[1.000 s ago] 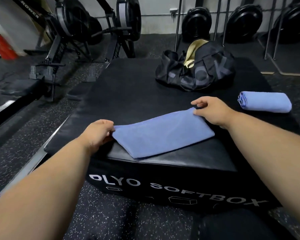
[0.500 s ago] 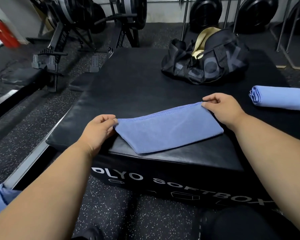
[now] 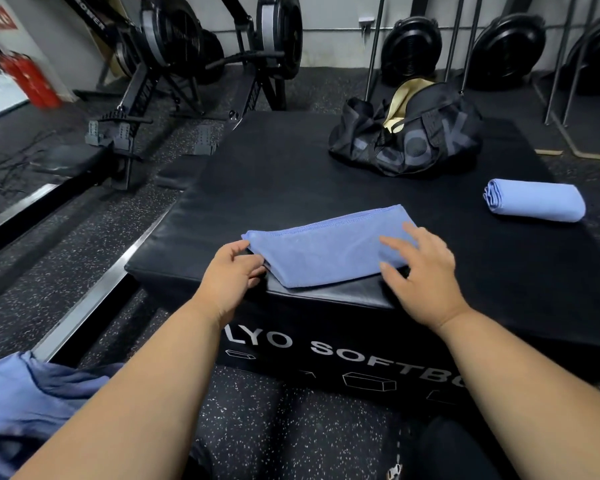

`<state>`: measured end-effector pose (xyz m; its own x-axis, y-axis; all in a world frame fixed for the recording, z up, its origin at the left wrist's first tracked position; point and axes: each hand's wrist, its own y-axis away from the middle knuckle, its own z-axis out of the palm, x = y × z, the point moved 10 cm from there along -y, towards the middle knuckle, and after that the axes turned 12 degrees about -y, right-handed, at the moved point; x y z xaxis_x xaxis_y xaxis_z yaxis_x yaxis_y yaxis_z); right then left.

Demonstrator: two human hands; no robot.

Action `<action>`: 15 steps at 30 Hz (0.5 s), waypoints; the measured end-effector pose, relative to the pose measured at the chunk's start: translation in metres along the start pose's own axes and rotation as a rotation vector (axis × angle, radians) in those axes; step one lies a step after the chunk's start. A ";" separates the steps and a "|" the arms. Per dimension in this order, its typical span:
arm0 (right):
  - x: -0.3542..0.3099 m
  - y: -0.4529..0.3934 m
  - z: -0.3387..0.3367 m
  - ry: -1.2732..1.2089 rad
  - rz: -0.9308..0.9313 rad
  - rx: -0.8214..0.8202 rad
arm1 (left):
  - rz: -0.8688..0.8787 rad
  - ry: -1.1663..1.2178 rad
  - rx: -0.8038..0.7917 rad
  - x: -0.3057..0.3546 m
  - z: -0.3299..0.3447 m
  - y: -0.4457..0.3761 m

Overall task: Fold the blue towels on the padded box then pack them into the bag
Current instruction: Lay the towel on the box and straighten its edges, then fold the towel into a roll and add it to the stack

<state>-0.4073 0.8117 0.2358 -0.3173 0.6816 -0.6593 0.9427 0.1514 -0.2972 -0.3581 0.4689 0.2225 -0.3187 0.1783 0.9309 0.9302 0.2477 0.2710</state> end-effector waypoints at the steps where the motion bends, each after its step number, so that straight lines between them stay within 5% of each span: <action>1: -0.008 0.004 0.007 0.031 -0.021 -0.045 | -0.003 0.016 0.012 0.000 0.002 0.003; 8: -0.008 0.000 0.027 0.152 -0.027 -0.211 | 0.038 -0.012 0.000 0.014 0.010 -0.001; 15: -0.007 -0.003 0.030 0.191 -0.047 -0.208 | 0.129 -0.370 -0.113 0.016 0.024 -0.011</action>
<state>-0.4111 0.7851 0.2209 -0.3546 0.7901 -0.5000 0.9346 0.3160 -0.1635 -0.3779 0.4921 0.2281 -0.2231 0.5363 0.8140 0.9744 0.0985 0.2022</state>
